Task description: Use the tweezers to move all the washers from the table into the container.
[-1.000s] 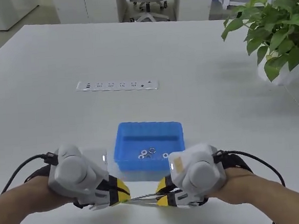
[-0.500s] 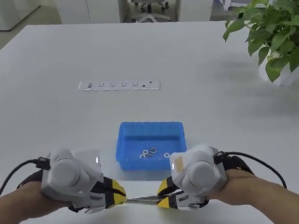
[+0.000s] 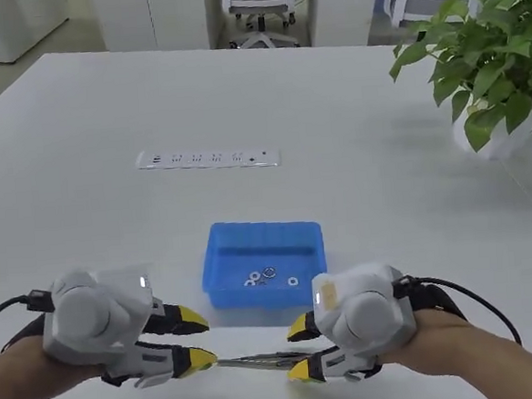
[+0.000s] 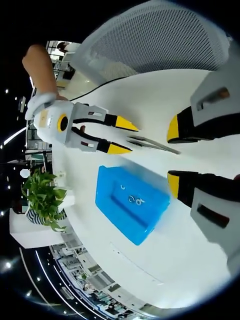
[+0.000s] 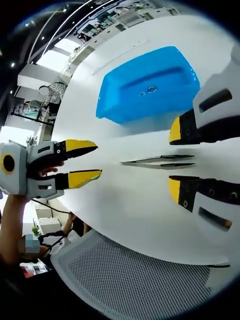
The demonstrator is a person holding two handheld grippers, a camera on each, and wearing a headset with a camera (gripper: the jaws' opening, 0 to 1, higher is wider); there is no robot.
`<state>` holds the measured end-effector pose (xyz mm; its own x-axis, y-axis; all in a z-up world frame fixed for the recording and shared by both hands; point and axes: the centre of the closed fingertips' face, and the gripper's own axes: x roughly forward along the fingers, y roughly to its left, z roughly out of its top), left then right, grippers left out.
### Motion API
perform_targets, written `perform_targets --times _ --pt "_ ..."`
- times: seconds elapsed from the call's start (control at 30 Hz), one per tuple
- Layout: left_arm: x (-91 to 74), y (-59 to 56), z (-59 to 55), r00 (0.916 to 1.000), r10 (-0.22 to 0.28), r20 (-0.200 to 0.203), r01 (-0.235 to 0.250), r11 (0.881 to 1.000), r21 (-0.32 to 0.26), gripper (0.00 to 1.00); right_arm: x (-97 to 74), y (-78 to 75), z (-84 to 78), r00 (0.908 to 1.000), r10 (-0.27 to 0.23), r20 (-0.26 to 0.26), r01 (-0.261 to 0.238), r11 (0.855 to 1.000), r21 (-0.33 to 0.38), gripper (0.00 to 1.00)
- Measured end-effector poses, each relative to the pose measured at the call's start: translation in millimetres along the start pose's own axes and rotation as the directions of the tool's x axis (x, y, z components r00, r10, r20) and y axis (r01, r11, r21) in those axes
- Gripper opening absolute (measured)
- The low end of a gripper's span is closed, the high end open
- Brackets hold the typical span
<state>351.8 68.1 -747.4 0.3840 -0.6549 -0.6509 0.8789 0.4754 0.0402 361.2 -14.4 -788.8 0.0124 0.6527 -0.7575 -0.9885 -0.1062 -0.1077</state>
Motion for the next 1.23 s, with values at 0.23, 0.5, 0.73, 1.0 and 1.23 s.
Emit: perform_targets --times 0.23,0.5,0.73,1.0,1.23 --pt "-12.4 2.8 8.5 0.9969 0.042 0.067 -0.037 0.996 -0.079 0.44 -30.8 -13.9 4.4 0.9912 -0.12 0.054 0.114 0.987 0.116 0.35" --pt "-21.9 -0.3 15.3 0.9922 0.076 0.099 -0.062 0.989 -0.137 0.64 -70.6 -28.9 6.6 0.958 -0.265 0.111 0.234 0.944 0.234 0.49" --pt "-32.2 -0.9 27.6 0.9819 0.121 0.146 -0.096 0.981 -0.168 0.76 -96.1 -32.4 8.2 0.9239 -0.353 0.148 0.292 0.9 0.324 0.64" --pt "-39.5 -0.8 28.9 0.971 0.162 0.176 -0.124 0.97 -0.209 0.88 -109.3 -23.9 -0.7 0.9063 -0.387 0.17 0.301 0.873 0.383 0.79" --pt "-47.4 3.5 29.3 0.9556 0.214 0.203 -0.161 0.956 -0.246 0.99 -120.8 -21.0 -13.0 0.8863 -0.43 0.173 0.326 0.844 0.426 0.92"
